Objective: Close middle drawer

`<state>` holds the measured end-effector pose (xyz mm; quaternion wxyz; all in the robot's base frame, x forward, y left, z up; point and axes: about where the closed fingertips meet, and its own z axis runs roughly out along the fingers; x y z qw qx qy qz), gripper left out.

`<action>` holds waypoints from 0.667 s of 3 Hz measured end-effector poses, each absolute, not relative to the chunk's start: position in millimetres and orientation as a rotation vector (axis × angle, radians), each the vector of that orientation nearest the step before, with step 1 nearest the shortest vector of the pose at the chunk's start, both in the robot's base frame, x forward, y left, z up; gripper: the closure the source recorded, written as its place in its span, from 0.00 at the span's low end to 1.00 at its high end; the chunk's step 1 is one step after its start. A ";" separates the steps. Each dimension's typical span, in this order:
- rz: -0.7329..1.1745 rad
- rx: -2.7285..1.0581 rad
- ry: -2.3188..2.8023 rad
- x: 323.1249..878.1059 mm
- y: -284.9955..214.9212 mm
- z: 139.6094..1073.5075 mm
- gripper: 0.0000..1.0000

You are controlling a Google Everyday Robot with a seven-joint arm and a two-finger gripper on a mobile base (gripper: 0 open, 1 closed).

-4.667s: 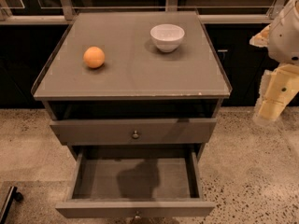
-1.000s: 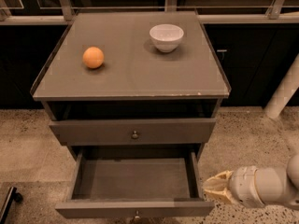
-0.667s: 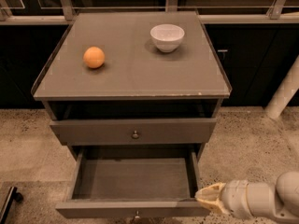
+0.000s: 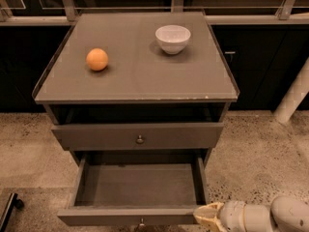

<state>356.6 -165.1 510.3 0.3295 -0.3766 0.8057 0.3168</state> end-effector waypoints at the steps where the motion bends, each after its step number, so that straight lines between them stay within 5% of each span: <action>1: 0.869 -0.933 2.144 349.2 -162.9 486.4 1.00; 2: 0.894 -0.891 2.183 340.6 -162.6 468.2 1.00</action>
Offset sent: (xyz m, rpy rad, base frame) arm -0.0261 -0.0004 -0.0636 0.0367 0.1442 -0.0842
